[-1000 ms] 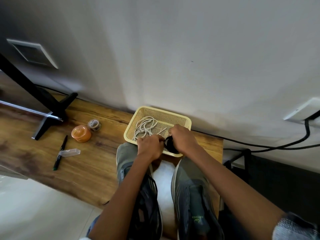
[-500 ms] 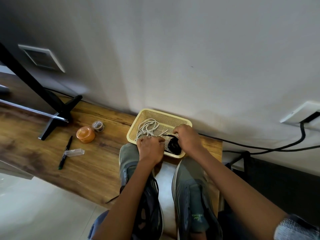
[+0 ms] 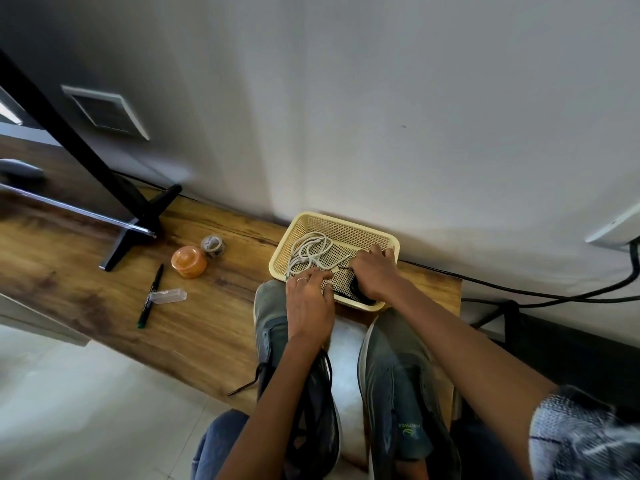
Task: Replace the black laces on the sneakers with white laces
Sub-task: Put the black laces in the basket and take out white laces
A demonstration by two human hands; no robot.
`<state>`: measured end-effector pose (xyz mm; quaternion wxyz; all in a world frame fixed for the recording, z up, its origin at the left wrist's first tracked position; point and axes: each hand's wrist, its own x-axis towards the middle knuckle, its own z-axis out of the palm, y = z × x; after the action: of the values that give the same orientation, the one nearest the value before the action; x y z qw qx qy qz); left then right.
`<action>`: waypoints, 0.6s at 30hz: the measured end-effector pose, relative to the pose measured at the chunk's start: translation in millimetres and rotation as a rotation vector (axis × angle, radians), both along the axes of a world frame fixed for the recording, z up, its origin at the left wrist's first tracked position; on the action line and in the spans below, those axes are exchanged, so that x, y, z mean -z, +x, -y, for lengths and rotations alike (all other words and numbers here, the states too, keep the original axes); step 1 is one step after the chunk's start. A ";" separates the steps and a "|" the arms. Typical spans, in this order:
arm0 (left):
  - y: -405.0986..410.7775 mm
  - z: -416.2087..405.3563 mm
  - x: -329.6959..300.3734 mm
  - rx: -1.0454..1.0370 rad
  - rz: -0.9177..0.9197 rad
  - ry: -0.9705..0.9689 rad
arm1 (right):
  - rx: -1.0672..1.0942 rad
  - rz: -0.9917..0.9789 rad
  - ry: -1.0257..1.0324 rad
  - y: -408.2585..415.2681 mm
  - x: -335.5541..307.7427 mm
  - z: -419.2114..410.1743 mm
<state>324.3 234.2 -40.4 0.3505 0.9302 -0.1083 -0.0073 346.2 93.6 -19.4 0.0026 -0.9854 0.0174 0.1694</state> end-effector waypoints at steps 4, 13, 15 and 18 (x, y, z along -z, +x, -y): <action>-1.2 0.5 -1.7 0.004 -0.002 -0.013 | -0.012 0.006 0.067 -3.1 0.7 0.7; -7.4 -7.2 -13.5 0.071 -0.024 -0.026 | 0.168 0.232 0.378 -18.6 -14.8 6.6; -14.8 -12.7 -20.5 0.061 -0.010 -0.051 | 0.268 0.336 0.529 -28.5 -21.8 7.0; -32.5 -27.2 -32.7 0.012 0.010 -0.132 | 0.388 0.449 0.726 -54.0 -35.3 3.2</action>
<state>291.8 261.4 -7.7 0.4107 0.9044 -0.1156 0.0023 292.1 90.4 15.9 0.3824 -0.9116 0.1400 -0.0564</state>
